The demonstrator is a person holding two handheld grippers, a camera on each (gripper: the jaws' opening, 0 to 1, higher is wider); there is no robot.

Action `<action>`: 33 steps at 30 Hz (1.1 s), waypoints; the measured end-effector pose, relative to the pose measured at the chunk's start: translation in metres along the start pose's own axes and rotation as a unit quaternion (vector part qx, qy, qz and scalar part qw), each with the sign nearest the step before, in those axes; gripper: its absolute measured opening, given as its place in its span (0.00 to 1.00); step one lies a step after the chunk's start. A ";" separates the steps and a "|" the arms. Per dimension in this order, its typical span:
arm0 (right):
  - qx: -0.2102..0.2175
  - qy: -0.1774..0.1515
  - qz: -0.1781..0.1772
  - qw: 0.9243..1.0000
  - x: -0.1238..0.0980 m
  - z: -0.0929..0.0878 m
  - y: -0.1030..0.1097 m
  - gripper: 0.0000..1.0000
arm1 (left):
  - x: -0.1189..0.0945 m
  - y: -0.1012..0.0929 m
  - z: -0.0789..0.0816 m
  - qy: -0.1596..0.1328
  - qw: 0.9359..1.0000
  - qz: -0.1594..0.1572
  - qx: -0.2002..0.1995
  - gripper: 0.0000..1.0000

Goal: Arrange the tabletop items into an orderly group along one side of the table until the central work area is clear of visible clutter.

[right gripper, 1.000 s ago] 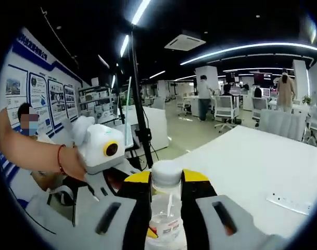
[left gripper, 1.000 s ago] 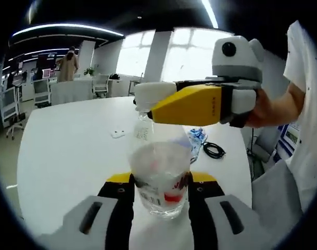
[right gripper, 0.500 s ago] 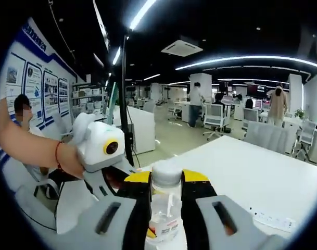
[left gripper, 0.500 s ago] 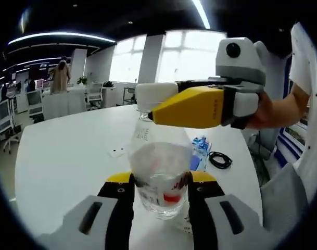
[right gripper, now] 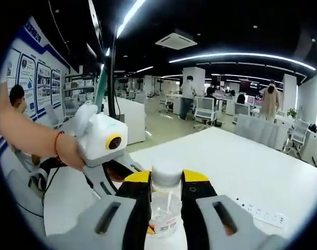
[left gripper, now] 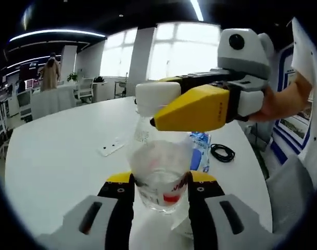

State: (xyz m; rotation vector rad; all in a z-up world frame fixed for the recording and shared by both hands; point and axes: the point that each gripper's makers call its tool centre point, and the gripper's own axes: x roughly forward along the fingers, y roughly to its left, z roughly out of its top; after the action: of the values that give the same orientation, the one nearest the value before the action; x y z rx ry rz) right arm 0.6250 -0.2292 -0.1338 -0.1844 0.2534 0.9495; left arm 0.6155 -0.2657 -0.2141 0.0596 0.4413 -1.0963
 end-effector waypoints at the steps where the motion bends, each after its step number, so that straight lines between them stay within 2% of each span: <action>1: -0.002 0.002 -0.004 1.000 0.000 -0.004 0.000 0.18 | 0.002 0.002 -0.004 0.005 1.000 -0.001 0.003 0.40; 15: -0.013 0.022 -0.022 0.999 0.000 -0.035 0.005 0.19 | 0.013 -0.001 -0.035 0.046 0.999 -0.010 0.009 0.39; 33: -0.029 0.041 -0.023 0.998 0.005 -0.052 0.008 0.19 | 0.015 0.002 -0.051 0.057 0.998 -0.006 0.009 0.39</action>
State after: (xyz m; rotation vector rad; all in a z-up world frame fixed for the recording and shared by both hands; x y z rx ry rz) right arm 0.6141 -0.2348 -0.1847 -0.2817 0.2950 0.9045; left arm 0.6070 -0.2643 -0.2665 0.1361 0.5354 -1.1116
